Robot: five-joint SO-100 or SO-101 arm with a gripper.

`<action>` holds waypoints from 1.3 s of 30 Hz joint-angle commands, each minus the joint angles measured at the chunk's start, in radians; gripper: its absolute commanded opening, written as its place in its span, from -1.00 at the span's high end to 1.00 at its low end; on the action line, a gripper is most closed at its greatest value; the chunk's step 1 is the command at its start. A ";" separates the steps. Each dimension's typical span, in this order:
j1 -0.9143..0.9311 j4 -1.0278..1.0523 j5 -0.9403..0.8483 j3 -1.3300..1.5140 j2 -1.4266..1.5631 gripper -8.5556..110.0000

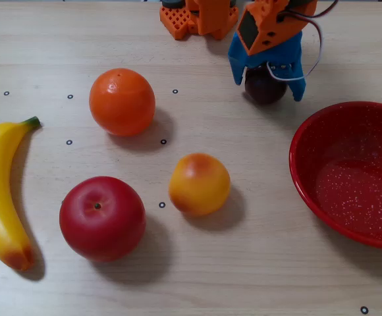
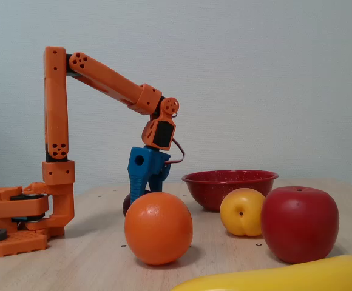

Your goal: Put plum in the red bowl.

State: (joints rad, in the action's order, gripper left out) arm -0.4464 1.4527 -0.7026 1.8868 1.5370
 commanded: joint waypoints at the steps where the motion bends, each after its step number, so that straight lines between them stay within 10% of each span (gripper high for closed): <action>1: 0.012 0.038 -0.025 -0.078 0.034 0.19; 39: 0.000 0.074 -0.092 0.011 0.114 0.20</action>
State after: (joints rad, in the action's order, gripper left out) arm -0.4479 1.4972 -0.7701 1.9282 1.5417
